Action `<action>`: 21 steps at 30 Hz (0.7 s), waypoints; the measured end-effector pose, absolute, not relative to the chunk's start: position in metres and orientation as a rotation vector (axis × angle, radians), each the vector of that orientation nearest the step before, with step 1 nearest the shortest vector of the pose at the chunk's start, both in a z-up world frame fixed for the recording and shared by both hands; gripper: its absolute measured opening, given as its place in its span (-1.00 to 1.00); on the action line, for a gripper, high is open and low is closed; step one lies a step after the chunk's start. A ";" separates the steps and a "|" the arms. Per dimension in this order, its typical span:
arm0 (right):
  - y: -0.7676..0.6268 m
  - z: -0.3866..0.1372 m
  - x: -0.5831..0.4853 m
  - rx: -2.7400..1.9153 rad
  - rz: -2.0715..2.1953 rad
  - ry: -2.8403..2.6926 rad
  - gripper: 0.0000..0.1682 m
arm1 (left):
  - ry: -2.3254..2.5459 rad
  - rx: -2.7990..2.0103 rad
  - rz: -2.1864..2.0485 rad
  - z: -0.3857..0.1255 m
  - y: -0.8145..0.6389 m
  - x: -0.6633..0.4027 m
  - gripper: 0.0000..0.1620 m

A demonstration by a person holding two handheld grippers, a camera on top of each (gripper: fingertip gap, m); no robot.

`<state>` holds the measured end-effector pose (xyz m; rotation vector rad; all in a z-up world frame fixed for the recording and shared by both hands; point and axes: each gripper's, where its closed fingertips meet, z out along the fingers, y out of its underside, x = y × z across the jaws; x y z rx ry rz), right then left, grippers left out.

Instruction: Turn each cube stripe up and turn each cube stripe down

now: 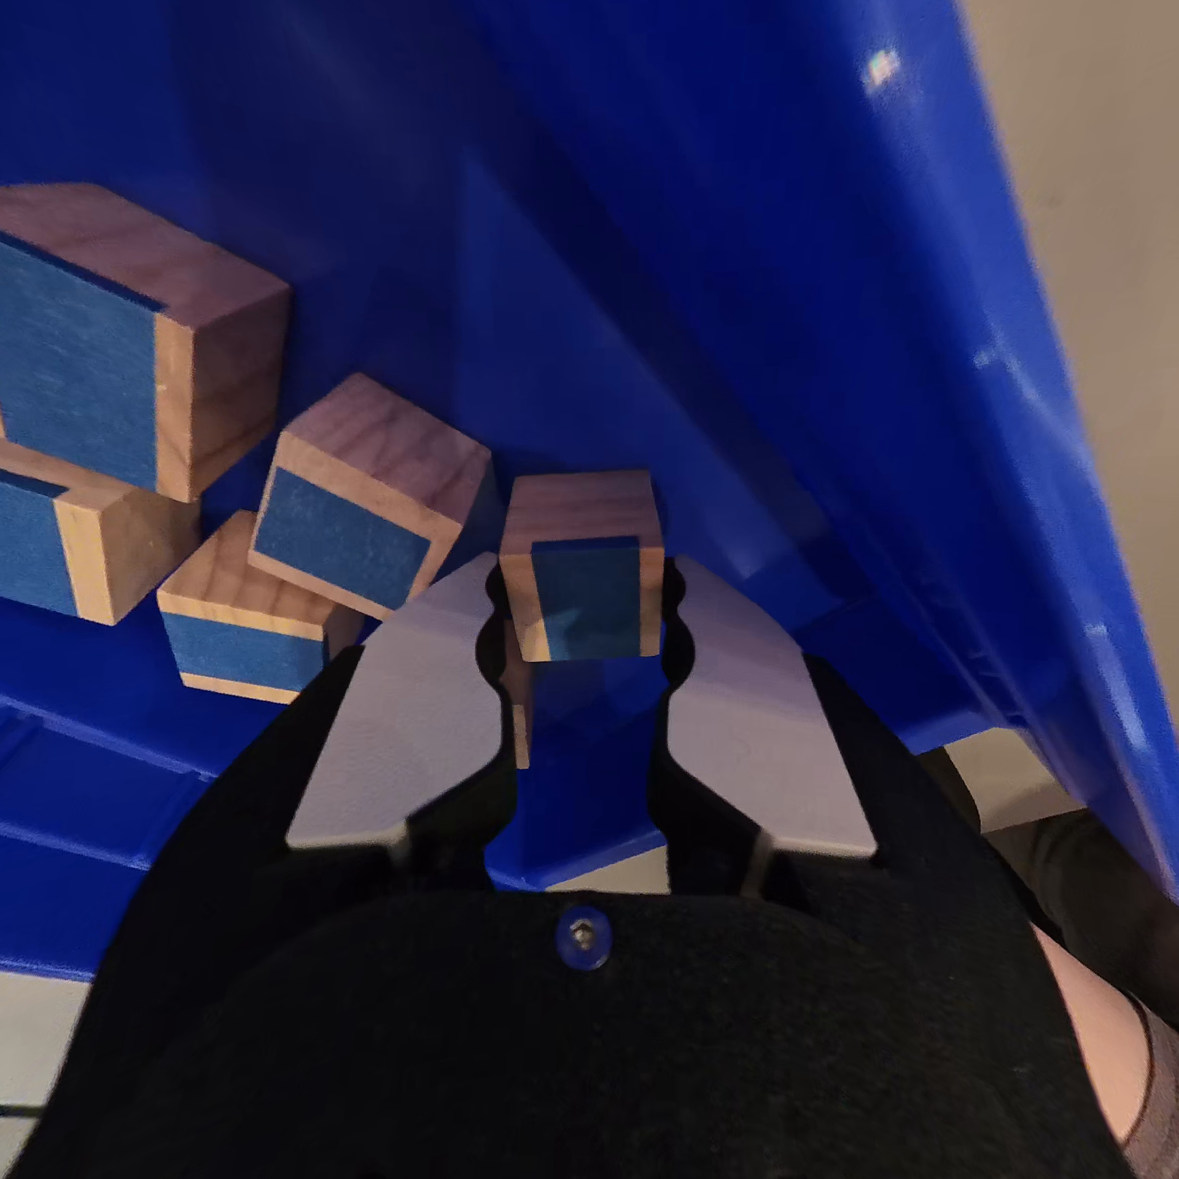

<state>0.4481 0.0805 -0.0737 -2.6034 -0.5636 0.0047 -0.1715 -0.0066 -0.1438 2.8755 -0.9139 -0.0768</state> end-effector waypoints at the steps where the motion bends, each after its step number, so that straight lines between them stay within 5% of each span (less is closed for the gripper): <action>1: 0.081 -0.074 0.448 -2.604 0.006 -0.563 -0.34 | -0.919 2.870 -0.086 -0.144 -0.007 -0.172 -0.43; 6: 0.080 -0.074 0.449 -2.609 0.005 -0.566 -0.34 | -0.992 2.901 -0.197 -0.132 0.000 -0.182 -0.43; 11: 0.078 -0.065 0.452 -2.607 -0.046 -0.536 -0.38 | -1.039 3.222 -0.126 -0.068 0.012 -0.182 -0.43; 21: 0.081 0.025 0.390 -2.244 -0.198 -0.645 -0.40 | -1.597 3.493 1.266 0.089 -0.017 -0.100 -0.44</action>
